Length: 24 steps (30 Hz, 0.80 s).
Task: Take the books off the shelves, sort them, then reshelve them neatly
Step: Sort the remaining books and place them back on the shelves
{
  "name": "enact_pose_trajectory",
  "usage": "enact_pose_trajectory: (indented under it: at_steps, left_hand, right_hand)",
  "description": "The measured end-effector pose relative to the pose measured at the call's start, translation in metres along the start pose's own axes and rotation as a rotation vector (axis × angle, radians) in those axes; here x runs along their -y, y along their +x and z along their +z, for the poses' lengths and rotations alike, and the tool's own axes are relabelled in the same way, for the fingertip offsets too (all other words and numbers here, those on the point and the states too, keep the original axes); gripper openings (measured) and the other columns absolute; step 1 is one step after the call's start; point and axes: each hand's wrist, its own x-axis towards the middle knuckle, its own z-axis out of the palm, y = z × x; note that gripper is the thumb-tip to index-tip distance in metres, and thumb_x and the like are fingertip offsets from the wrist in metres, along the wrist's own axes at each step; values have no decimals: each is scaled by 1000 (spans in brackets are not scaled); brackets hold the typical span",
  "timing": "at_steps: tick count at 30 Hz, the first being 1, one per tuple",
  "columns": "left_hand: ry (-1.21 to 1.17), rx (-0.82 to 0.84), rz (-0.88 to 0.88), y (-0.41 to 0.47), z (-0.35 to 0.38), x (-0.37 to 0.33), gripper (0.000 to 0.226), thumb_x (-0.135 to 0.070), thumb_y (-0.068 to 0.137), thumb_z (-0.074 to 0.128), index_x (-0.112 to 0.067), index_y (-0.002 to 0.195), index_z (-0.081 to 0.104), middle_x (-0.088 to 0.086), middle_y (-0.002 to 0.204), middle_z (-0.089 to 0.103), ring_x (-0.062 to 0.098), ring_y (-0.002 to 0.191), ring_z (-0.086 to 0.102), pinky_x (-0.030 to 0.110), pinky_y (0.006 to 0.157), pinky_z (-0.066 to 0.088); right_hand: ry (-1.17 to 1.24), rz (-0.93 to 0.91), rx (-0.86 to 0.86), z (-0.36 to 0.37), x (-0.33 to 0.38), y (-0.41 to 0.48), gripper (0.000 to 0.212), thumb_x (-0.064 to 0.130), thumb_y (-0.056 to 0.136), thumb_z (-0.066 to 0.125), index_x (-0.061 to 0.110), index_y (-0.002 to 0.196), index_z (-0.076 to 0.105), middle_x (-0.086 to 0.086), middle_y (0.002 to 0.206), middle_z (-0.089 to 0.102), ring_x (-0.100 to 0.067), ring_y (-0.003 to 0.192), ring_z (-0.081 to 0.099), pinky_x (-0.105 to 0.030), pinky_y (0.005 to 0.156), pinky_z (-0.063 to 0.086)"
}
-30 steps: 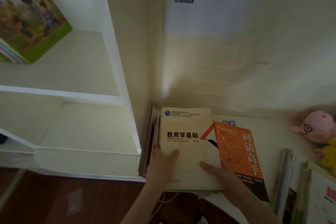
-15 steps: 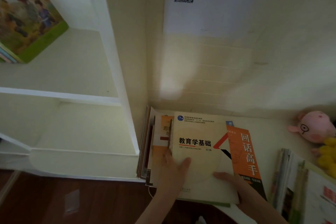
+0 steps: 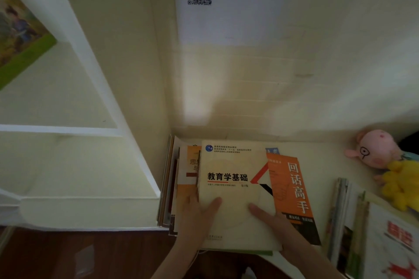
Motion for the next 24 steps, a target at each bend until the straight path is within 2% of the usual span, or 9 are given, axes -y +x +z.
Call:
enact_pose_trajectory:
  at_steps: [2, 6, 11, 15, 17, 19, 20, 22, 24]
  left_hand:
    - [-98, -16, 36, -1, -4, 0, 68, -68, 61, 63, -25, 113, 54, -3, 110, 64, 14, 94, 64, 37, 79, 57]
    - [-327, 102, -46, 7, -25, -13, 20, -24, 85, 67, -20, 104, 61, 0, 97, 72, 12, 81, 70, 18, 56, 54]
    - [-392, 249, -107, 23, -30, -20, 41, -22, 77, 75, -8, 114, 64, 6, 101, 73, 17, 83, 72, 22, 57, 55]
    - [-347, 165, -83, 25, -16, -21, 65, -48, 56, 84, -18, 111, 66, 1, 99, 74, 20, 89, 71, 38, 73, 59]
    - [-301, 115, -94, 22, -10, -21, 69, -62, 48, 83, -22, 102, 69, -1, 93, 75, 21, 85, 72, 46, 79, 58]
    - [-285, 87, -93, 16, -7, -22, 63, -60, 48, 80, -21, 97, 70, 0, 88, 75, 22, 81, 72, 49, 78, 57]
    - [-277, 59, -68, 13, -7, -24, 58, -55, 50, 80, -20, 95, 71, 0, 87, 75, 22, 79, 72, 50, 76, 58]
    - [-275, 8, -5, 4, -5, -29, 46, -44, 57, 80, -18, 95, 70, -2, 85, 75, 20, 76, 72, 48, 73, 58]
    - [-293, 9, 52, -7, 0, -40, 48, -38, 61, 80, -17, 102, 66, -4, 84, 74, 14, 73, 72, 35, 64, 59]
  right_hand:
    - [12, 2, -1, -1, 0, 1, 56, 31, 63, 79, 23, 114, 57, -9, 105, 71, -31, 96, 67, -42, 76, 56]
    - [-15, 23, 18, -4, 0, 3, 62, 36, 57, 79, 22, 113, 57, -10, 108, 69, -31, 99, 65, -47, 87, 53]
    - [-40, 11, -39, -10, 5, 8, 88, 41, 57, 79, 24, 135, 44, -10, 118, 62, -30, 102, 63, -46, 85, 54]
    - [-16, -25, -9, -11, 5, 8, 87, 34, 76, 73, 37, 147, 23, -9, 122, 59, -28, 98, 64, -35, 66, 54]
    - [-39, -81, 37, -11, 3, 7, 96, 34, 78, 71, 46, 147, 5, -6, 130, 50, -27, 99, 63, -33, 66, 57]
    - [-47, -115, 101, -11, 2, 3, 105, 35, 76, 71, 51, 143, -9, 0, 130, 45, -26, 101, 63, -31, 70, 58]
    - [-43, -118, 117, -13, 0, 4, 104, 34, 77, 72, 52, 142, -7, 2, 126, 47, -25, 100, 63, -31, 71, 59]
    - [-26, -116, 134, -19, -2, 3, 92, 32, 72, 75, 44, 143, 18, -2, 121, 57, -25, 97, 66, -36, 74, 59]
    - [-11, -157, 152, -30, 2, -4, 73, 25, 66, 78, 31, 131, 44, -3, 111, 69, -24, 94, 69, -40, 76, 58]
